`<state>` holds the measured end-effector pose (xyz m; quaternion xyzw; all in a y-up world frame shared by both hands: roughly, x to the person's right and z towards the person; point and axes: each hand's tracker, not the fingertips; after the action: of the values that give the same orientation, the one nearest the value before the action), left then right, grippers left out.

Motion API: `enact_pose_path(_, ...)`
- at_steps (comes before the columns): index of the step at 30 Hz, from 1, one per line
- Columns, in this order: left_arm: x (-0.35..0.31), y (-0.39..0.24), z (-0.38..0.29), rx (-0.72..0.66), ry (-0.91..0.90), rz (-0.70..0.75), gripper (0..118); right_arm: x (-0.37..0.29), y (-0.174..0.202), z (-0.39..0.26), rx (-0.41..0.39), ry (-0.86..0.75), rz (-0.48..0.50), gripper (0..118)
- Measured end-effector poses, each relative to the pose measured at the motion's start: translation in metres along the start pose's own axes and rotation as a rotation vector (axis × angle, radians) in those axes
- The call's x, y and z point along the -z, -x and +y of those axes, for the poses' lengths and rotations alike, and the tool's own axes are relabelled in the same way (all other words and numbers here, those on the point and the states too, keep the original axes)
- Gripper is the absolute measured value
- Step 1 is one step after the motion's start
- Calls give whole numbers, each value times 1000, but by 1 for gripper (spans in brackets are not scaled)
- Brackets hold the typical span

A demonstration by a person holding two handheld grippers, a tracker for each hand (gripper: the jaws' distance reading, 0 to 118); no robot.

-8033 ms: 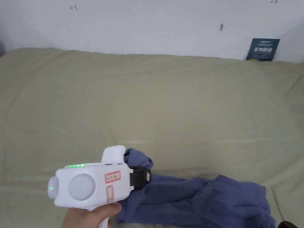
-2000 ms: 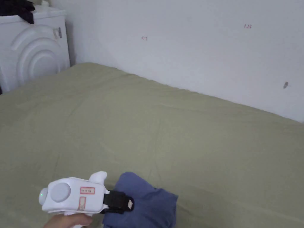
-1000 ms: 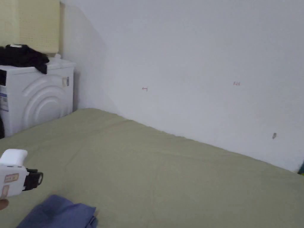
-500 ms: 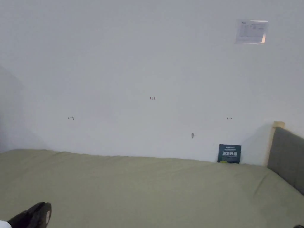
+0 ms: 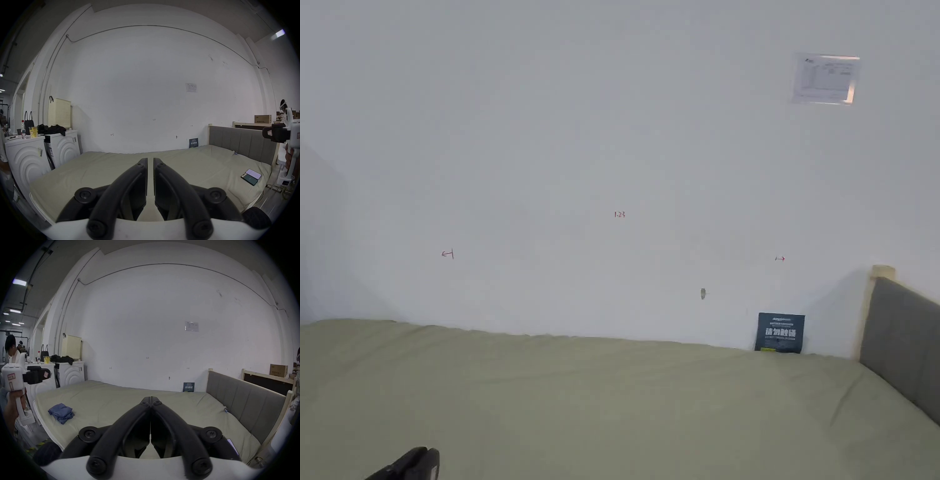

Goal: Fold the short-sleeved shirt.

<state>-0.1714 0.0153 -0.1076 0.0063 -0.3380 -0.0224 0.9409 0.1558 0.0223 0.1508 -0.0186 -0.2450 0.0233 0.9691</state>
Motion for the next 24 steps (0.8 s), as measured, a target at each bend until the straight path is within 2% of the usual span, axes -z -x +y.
enact_pose_path(10,-3,-3,-2,15,-20,25,6,0,6,-1,-18,5,-27,1)
enact_pose_path(11,-3,-3,-3,12,-21,25,10,1,7,-1,-23,7,-31,1)
enact_pose_path(12,-4,-4,-3,8,-26,21,21,1,7,-2,-23,8,-31,4)
enact_pose_path(14,-4,-4,-4,-8,-28,19,74,1,8,-2,-15,12,-31,21)
enact_pose_path(15,-3,-4,-5,-14,-25,15,87,1,8,-3,-11,13,-33,39)
enact_pose_path(16,-2,-4,-6,-16,-22,13,89,2,8,-3,-11,15,-31,68)
enact_pose_path(17,-3,-5,-8,-13,-29,15,94,2,8,-4,-12,19,-31,90)
enact_pose_path(18,-3,-6,-9,-11,-38,21,98,3,8,-4,-12,23,-35,90)
enact_pose_path(20,-3,-7,-7,-11,-32,17,104,5,8,-6,-15,27,-47,101)
enact_pose_path(21,-2,-8,-8,-11,-30,15,115,5,8,-7,-17,24,-53,114)
enact_pose_path(22,-4,-9,-10,-8,-28,16,118,3,8,-7,-21,9,-52,118)
enact_pose_path(24,-4,-11,-9,8,-52,24,118,3,7,-5,-20,-2,-62,118)
